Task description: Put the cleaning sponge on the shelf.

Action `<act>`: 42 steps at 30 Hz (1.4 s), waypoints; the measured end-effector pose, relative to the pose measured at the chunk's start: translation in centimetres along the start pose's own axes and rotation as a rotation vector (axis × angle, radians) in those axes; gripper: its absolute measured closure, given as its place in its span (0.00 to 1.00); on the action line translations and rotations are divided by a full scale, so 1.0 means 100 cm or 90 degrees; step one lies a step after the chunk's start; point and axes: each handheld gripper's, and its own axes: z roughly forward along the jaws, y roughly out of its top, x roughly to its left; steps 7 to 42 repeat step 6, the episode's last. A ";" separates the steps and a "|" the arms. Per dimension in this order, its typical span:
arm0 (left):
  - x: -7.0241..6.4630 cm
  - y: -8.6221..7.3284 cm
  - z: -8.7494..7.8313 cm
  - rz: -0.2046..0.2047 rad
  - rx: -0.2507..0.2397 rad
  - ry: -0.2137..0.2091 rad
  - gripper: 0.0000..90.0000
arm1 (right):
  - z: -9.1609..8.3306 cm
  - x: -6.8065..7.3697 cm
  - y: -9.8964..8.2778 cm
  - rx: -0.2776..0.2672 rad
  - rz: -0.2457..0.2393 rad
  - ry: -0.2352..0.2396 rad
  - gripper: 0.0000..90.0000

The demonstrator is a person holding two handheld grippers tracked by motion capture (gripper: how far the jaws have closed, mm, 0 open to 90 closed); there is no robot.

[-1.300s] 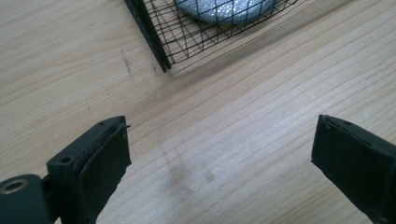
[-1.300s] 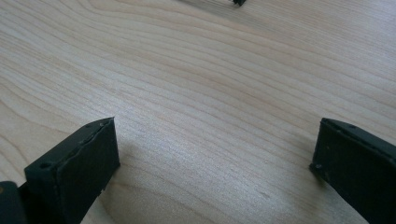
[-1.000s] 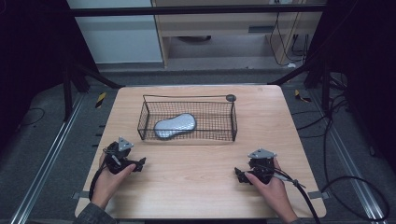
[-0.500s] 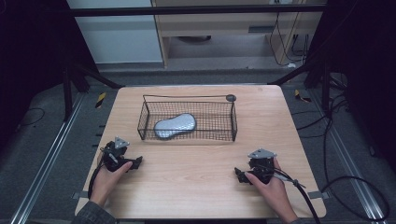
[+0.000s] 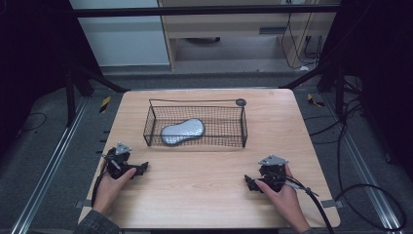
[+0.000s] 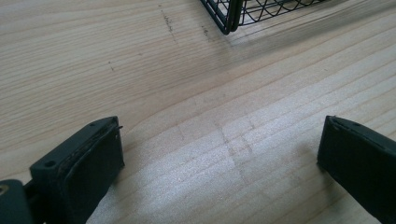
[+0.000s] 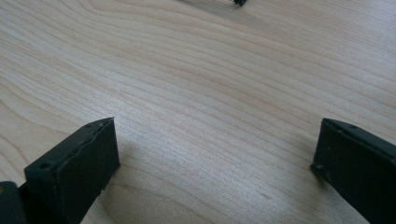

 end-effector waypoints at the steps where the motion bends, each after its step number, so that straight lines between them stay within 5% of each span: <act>1: 0.000 0.000 0.000 0.000 0.000 0.000 0.00 | 0.000 0.000 0.000 0.000 0.002 0.000 0.00; 42: 0.000 0.000 0.000 0.000 0.000 -0.001 0.00 | 0.001 0.000 0.001 0.000 0.005 0.002 0.00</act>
